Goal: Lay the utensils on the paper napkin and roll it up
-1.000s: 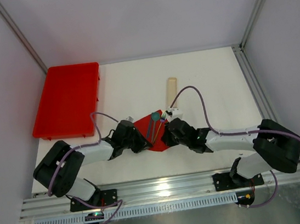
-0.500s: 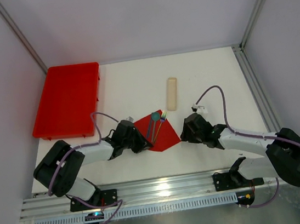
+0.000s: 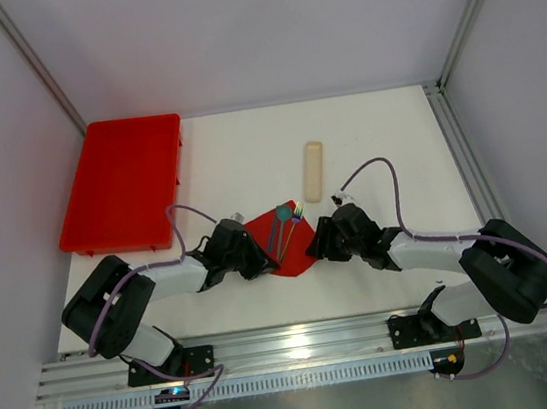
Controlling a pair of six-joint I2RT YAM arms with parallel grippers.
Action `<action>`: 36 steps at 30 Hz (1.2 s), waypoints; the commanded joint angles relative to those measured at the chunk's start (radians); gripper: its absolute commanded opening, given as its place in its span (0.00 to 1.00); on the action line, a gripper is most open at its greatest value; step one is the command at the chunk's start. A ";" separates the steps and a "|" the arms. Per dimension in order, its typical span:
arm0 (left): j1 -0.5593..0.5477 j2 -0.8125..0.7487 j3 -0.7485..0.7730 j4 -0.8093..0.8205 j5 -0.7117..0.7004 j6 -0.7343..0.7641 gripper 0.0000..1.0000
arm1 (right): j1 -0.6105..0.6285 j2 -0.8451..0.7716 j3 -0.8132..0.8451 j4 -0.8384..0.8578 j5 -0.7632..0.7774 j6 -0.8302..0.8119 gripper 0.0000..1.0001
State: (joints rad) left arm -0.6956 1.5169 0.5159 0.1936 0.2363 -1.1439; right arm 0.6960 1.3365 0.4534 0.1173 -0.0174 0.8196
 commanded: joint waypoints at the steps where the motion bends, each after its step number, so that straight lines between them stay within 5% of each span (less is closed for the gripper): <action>1: -0.004 -0.001 0.010 0.020 -0.003 0.013 0.00 | 0.000 0.072 -0.005 0.030 -0.096 -0.007 0.53; 19: -0.004 -0.009 0.013 0.009 -0.006 0.013 0.00 | -0.001 0.132 -0.076 0.498 -0.202 0.081 0.47; 36: -0.004 -0.017 0.015 0.000 -0.006 0.013 0.00 | -0.047 0.133 -0.163 0.702 -0.200 0.108 0.43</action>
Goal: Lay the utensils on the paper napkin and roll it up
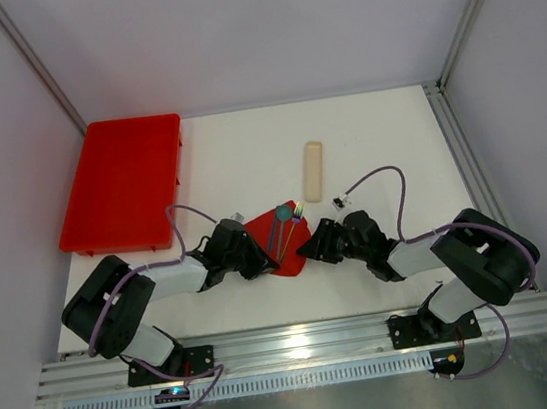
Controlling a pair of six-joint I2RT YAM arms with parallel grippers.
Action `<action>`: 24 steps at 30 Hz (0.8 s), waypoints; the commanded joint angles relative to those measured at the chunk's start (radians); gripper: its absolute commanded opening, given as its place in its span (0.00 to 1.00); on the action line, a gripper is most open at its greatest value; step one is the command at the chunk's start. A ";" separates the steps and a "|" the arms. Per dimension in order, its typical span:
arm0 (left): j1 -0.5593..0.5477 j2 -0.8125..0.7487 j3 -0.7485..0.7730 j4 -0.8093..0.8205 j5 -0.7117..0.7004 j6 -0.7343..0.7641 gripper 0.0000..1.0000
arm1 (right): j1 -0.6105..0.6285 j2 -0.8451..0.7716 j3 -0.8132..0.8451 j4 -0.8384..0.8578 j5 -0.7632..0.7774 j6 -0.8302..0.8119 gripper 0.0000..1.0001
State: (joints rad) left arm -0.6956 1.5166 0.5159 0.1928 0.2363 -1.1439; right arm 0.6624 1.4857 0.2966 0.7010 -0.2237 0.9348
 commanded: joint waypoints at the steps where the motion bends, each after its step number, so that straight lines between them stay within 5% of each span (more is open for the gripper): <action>1: -0.004 -0.016 0.013 0.000 -0.009 0.015 0.00 | -0.017 -0.013 -0.010 0.130 0.004 -0.005 0.43; 24: -0.002 -0.029 0.010 -0.001 -0.015 0.013 0.00 | -0.063 0.027 -0.065 0.342 -0.094 -0.004 0.43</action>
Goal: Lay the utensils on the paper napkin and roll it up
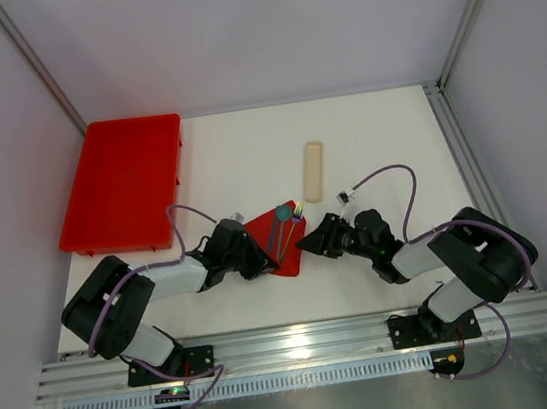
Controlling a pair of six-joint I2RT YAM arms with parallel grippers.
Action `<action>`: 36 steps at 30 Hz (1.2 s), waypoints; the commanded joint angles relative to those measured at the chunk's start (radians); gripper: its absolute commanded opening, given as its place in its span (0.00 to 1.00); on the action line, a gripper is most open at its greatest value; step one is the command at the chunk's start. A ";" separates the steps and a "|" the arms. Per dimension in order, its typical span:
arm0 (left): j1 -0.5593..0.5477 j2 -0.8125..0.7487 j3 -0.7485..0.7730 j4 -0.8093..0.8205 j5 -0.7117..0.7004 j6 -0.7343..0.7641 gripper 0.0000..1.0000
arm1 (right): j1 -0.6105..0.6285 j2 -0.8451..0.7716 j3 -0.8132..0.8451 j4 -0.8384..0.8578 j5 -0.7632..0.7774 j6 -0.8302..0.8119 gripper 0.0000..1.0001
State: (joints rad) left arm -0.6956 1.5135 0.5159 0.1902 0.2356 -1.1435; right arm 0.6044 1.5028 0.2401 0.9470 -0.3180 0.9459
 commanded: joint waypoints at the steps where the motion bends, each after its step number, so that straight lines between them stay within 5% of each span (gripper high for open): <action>1: -0.004 -0.026 0.009 0.002 -0.015 0.013 0.00 | -0.005 0.010 -0.016 0.098 0.002 -0.013 0.43; 23: -0.004 -0.030 0.006 -0.001 -0.016 0.011 0.00 | -0.018 0.046 -0.064 0.277 -0.013 0.028 0.43; 30: -0.002 -0.027 0.007 0.000 -0.015 0.013 0.00 | -0.020 0.070 -0.053 0.224 -0.016 0.033 0.40; 36: -0.002 -0.030 0.006 0.000 -0.012 0.013 0.00 | -0.018 -0.015 -0.027 0.001 0.042 -0.025 0.31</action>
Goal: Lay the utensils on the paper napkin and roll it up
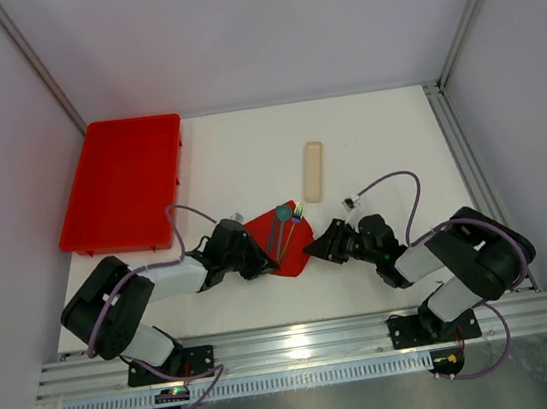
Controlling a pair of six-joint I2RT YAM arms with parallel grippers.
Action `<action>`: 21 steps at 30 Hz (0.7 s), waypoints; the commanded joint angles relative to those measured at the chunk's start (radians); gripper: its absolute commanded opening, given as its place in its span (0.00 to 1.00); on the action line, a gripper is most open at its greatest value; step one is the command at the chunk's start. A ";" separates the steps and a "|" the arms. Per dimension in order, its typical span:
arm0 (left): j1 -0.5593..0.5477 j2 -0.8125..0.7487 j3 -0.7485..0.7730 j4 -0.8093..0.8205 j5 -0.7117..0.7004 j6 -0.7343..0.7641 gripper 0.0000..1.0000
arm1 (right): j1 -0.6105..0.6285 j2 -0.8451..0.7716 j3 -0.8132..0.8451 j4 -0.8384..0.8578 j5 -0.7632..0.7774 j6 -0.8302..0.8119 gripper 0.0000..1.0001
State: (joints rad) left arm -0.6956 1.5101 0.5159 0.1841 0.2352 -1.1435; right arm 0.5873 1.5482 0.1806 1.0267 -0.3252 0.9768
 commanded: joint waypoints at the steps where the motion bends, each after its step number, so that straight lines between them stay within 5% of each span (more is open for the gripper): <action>1: -0.002 -0.028 0.006 0.008 -0.013 0.013 0.00 | -0.001 -0.091 0.036 -0.133 0.057 -0.078 0.27; 8: -0.004 -0.024 0.006 0.011 -0.014 0.011 0.00 | 0.012 -0.168 0.089 -0.310 0.095 -0.161 0.05; 21: -0.004 -0.019 0.010 0.003 -0.016 0.016 0.00 | 0.106 -0.131 0.252 -0.395 0.097 -0.184 0.04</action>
State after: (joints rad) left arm -0.6956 1.5097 0.5159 0.1825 0.2352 -1.1435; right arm 0.6834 1.4147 0.3817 0.6434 -0.2550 0.8177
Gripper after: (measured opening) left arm 0.002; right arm 0.040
